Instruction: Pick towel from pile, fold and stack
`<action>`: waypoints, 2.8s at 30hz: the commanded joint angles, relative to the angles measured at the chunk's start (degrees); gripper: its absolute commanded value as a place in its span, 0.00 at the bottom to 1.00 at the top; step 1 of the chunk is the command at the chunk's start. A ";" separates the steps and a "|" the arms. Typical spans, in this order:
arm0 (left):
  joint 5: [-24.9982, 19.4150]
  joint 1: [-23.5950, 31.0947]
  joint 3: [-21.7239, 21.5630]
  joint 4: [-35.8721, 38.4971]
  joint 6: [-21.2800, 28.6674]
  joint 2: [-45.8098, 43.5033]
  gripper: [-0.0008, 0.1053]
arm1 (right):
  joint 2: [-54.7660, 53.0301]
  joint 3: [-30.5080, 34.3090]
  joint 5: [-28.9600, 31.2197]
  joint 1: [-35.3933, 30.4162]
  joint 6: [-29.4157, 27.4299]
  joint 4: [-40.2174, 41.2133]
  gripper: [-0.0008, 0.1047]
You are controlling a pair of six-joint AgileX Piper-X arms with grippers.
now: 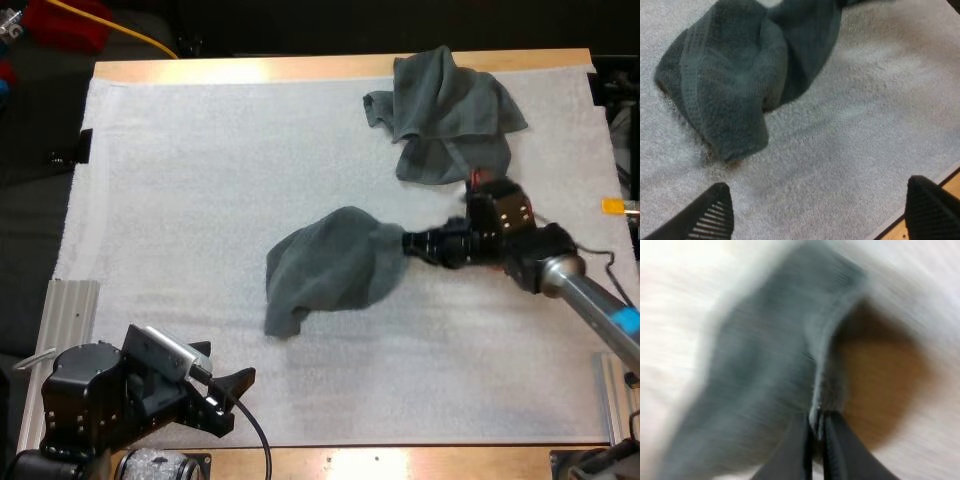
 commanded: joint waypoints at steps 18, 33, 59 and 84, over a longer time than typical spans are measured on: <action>2.14 -0.33 -0.22 0.02 -0.35 0.24 0.66 | -6.26 -20.70 1.23 10.91 1.47 3.44 0.01; 2.14 -0.33 -0.22 0.02 -0.35 0.24 0.66 | -1.65 -23.28 9.66 10.91 1.13 10.28 0.01; 2.14 -0.33 -0.22 -0.29 -0.35 0.24 0.66 | 6.51 -26.05 23.52 5.08 0.71 0.82 0.01; 4.40 -0.33 -0.22 -0.92 -0.44 0.24 0.66 | 5.55 -26.05 27.20 -8.55 -9.27 26.31 0.59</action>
